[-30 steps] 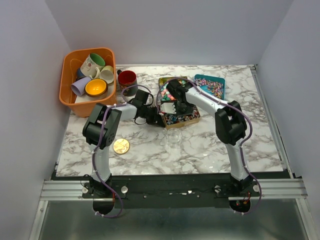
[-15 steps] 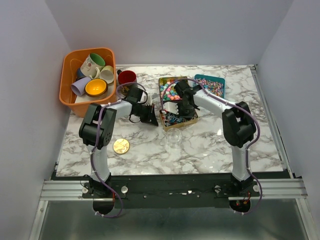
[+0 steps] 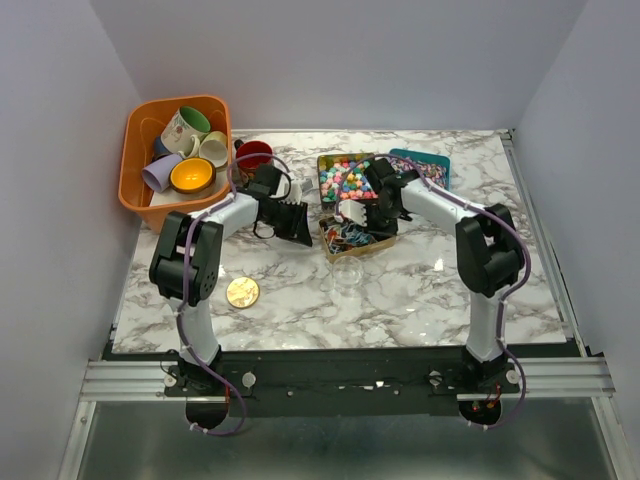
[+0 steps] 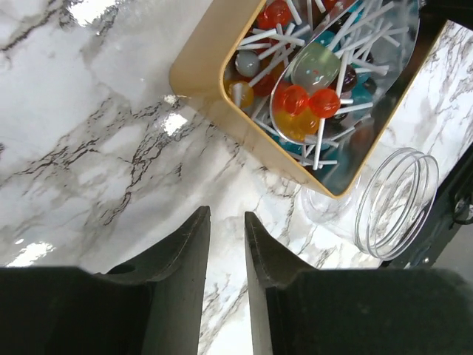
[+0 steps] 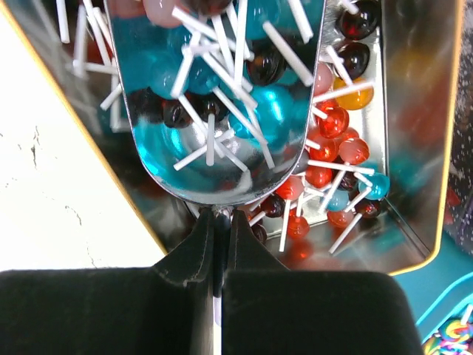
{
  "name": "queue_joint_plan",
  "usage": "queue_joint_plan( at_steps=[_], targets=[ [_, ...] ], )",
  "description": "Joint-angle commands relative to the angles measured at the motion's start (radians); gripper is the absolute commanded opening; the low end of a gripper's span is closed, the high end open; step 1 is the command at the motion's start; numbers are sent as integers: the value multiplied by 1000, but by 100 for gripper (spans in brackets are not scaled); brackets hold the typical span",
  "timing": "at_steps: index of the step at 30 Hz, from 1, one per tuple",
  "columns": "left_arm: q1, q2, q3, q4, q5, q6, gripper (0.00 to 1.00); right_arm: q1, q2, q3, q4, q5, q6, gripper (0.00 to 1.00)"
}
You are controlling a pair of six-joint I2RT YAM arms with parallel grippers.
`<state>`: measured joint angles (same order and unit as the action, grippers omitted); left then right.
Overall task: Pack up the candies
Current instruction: Scoop the fake candies from the storage box.
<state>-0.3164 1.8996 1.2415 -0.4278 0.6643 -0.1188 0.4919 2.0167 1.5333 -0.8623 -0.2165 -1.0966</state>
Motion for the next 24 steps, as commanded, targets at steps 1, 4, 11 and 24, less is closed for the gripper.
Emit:
queue_joint_plan(
  at_steps=[1, 4, 11, 24],
  targets=[
    [3, -54, 38, -78, -42, 62, 35, -26, -53, -38, 23, -104, 15, 1],
    [11, -66, 50, -104, -43, 76, 38, -39, -84, -59, 49, -145, 17, 1],
    [20, -76, 91, -161, -55, 113, 42, -99, -173, -108, 84, -339, 43, 1],
    [25, -106, 122, -177, -161, 153, 42, -121, -257, -76, -42, -178, -60, 1]
  ],
)
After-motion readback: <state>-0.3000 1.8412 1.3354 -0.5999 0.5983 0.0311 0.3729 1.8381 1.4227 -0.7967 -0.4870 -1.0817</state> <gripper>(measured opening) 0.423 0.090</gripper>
